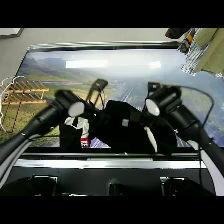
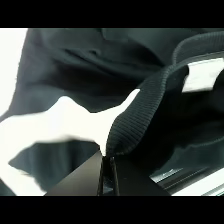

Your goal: Fold the clothes and pants, and hang the long-sleeved shirts on hangers.

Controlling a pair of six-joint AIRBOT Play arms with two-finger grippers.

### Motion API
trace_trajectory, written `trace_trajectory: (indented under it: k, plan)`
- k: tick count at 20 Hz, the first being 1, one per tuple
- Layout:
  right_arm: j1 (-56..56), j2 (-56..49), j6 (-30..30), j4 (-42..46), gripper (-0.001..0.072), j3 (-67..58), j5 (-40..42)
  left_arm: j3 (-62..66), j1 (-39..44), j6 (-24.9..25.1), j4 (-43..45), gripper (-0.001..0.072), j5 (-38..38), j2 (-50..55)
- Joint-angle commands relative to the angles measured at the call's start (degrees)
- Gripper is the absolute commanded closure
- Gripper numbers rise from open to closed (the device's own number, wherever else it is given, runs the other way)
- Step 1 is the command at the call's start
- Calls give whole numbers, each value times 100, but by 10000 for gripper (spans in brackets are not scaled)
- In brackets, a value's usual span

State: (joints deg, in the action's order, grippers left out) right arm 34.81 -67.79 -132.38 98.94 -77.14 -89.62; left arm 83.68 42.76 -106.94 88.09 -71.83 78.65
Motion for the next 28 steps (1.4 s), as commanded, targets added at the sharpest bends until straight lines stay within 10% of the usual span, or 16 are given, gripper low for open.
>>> trace_trajectory:
  k: [1, 14, 28]
  plan:
    - [-2, -2, 356, 516, 662, -1075, -175, 870, -275, 0, 4, 676, -745, -243]
    - [-2, -79, 874, 267, 662, -3995, 61, 2802, -411, -675, 160, 677, -1860, -1012]
    - [463, -566, 844, 680, 662, -2433, -1469, 297, -420, -1338, -286, 677, -1338, -1040]
